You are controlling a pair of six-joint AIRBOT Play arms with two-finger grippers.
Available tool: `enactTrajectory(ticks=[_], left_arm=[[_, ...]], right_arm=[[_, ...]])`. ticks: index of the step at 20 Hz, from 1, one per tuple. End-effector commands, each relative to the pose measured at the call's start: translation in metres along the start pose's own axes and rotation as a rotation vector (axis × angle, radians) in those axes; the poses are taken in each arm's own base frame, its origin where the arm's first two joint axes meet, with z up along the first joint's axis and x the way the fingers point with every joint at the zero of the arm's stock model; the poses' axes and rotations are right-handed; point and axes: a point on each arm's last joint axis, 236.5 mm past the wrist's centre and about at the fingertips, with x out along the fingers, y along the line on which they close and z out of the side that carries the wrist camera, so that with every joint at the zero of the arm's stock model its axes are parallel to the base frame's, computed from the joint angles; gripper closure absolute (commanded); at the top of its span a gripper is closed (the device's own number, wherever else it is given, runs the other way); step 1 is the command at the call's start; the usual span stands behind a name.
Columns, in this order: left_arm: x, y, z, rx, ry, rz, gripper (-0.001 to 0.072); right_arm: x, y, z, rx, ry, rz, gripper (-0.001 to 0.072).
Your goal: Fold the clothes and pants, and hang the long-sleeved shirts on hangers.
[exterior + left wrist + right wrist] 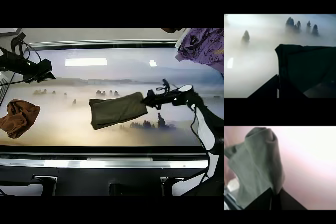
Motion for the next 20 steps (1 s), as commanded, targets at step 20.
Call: enactTrajectory(ticks=[20], left_arm=[[-0.003,0.01,0.004,-0.02,-0.007,0.008,0.069]], right_arm=[[-0.389,-0.183,0.104,0.663,-0.811,-0.229,0.069]])
